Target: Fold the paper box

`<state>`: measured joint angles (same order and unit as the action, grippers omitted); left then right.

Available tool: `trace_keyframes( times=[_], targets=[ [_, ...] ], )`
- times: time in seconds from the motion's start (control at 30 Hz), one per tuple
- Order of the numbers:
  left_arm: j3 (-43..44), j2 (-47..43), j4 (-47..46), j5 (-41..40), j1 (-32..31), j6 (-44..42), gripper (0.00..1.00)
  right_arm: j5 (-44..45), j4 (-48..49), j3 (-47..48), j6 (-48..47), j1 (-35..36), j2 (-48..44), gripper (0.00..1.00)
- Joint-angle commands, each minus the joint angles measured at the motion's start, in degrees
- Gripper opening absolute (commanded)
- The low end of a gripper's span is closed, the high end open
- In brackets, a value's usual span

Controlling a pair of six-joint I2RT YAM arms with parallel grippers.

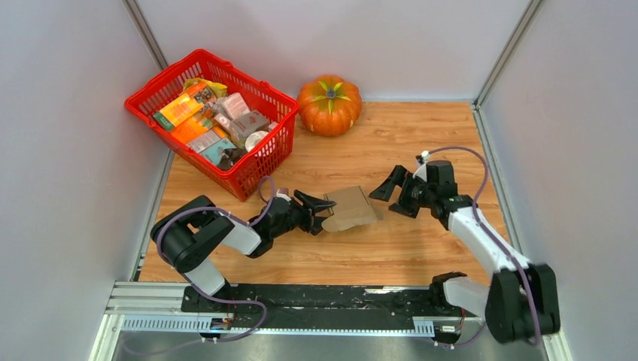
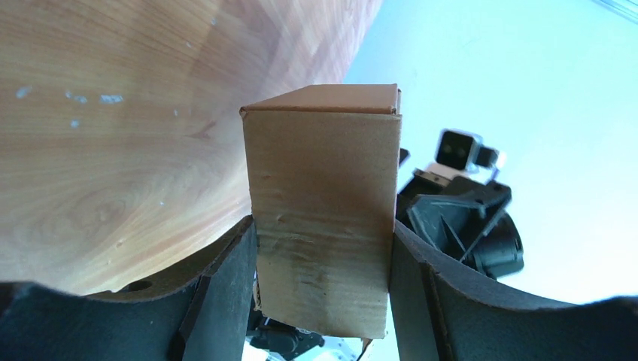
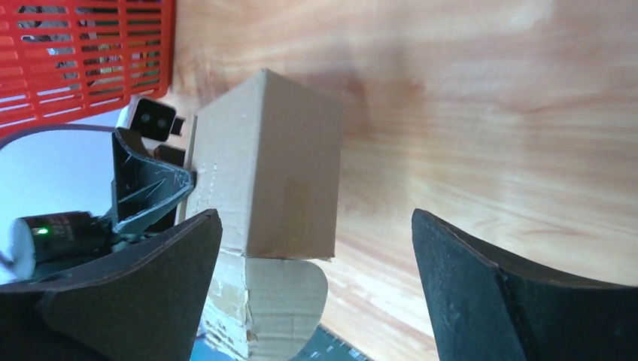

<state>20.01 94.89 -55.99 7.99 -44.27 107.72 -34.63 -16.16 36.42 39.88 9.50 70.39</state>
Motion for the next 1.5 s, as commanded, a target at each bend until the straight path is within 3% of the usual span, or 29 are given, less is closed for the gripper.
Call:
trace_keyframes(
  times=[0.0, 0.1, 0.27, 0.43, 0.53, 0.7, 0.93, 1.13, 1.47],
  targets=[
    [-0.5, -5.4, -1.3, 1.4, -0.1, 1.3, 0.43, 20.7, -5.3, 3.5, -9.4, 4.6, -13.6, 1.0],
    [1.0, -6.9, 5.4, 4.6, -0.1, 1.2, 0.43, 31.4, -5.9, 7.0, -16.3, 12.5, -19.1, 1.0],
    [2.6, -8.0, 11.3, 8.6, 0.2, 2.1, 0.4, 48.0, -2.7, 10.3, -33.9, 35.6, -24.0, 1.0],
    [2.1, -11.5, 16.2, 10.7, 1.7, 1.1, 0.4, 49.1, -0.1, 7.6, -58.7, 54.3, -27.1, 1.0],
    [2.2, -13.3, 19.6, 12.0, 2.4, 0.0, 0.4, 52.6, -2.6, 6.6, -66.9, 60.9, -27.6, 1.0],
    [2.2, -16.2, 23.0, 13.0, 2.5, -1.1, 0.4, 51.4, -9.9, 7.0, -75.3, 65.6, -25.6, 1.0],
    [3.0, -18.1, 25.6, 13.3, 2.5, -1.1, 0.4, 57.7, 0.6, 0.8, -82.2, 73.3, -23.2, 1.0],
    [2.1, -20.2, 26.9, 13.2, 2.5, -1.3, 0.4, 59.8, 7.3, -2.5, -83.2, 73.3, -19.0, 1.0],
    [1.7, -21.9, 28.0, 14.1, 2.5, -1.0, 0.4, 64.6, 9.3, -2.1, -84.3, 73.2, -12.7, 1.0]
  ],
)
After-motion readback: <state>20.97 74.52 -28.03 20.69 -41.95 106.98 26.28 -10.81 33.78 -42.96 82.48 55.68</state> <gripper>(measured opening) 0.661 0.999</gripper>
